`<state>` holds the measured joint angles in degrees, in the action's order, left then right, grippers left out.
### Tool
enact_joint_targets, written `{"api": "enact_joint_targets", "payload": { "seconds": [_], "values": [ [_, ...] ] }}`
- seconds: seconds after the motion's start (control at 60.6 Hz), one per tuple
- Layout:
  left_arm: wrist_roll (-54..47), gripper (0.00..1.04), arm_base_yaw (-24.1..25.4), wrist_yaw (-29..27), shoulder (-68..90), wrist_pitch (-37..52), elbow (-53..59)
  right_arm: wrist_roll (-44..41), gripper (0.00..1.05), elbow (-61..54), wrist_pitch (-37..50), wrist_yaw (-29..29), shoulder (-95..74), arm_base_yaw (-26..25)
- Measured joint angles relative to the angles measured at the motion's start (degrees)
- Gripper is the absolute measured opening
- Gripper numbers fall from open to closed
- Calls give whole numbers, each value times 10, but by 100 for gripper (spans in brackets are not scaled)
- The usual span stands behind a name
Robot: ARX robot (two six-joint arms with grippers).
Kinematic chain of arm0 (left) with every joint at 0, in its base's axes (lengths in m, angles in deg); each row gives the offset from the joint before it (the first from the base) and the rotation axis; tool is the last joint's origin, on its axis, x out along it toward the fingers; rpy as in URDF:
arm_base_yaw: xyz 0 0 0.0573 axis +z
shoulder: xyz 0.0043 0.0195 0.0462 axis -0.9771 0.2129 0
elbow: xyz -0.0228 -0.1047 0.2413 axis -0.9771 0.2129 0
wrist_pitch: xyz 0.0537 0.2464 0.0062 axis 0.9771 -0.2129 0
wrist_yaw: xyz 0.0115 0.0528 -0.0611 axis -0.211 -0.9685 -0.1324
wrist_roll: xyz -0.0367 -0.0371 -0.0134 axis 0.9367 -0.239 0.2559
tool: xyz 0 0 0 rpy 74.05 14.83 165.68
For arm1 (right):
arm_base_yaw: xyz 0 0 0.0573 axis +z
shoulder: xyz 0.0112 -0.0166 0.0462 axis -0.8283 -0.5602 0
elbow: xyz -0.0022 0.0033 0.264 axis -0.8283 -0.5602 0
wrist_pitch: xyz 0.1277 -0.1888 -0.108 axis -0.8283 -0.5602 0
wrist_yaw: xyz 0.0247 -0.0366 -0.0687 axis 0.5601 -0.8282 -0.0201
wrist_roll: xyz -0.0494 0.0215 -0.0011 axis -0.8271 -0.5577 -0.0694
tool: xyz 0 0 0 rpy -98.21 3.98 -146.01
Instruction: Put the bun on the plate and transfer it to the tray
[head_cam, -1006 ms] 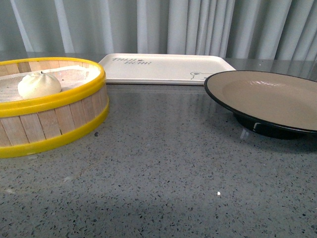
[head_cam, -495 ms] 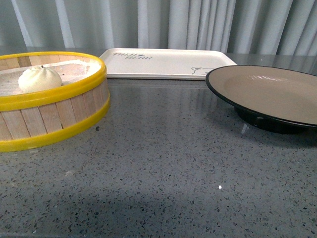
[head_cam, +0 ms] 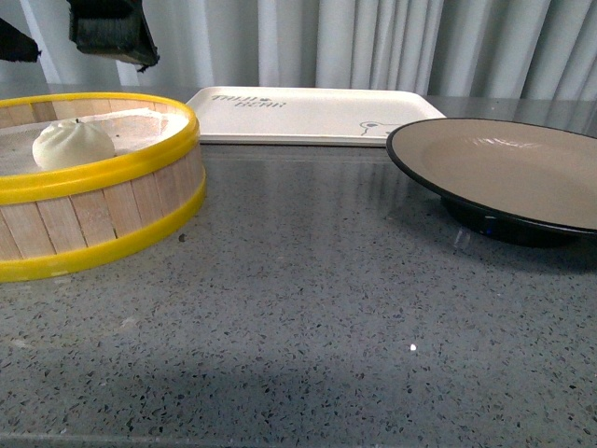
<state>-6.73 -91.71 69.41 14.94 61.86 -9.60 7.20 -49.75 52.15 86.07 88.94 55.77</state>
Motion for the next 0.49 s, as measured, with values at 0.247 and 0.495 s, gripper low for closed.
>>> {"api": "enact_joint_targets", "payload": {
  "seconds": [0.247, 0.495],
  "values": [
    [-13, 98, 0, -35, 35, 3, -1, 0, 96, 0, 0, 0, 0, 0],
    [-13, 98, 12, -45, 46, -9, -1, 0, 96, 0, 0, 0, 0, 0]
  ]
}}
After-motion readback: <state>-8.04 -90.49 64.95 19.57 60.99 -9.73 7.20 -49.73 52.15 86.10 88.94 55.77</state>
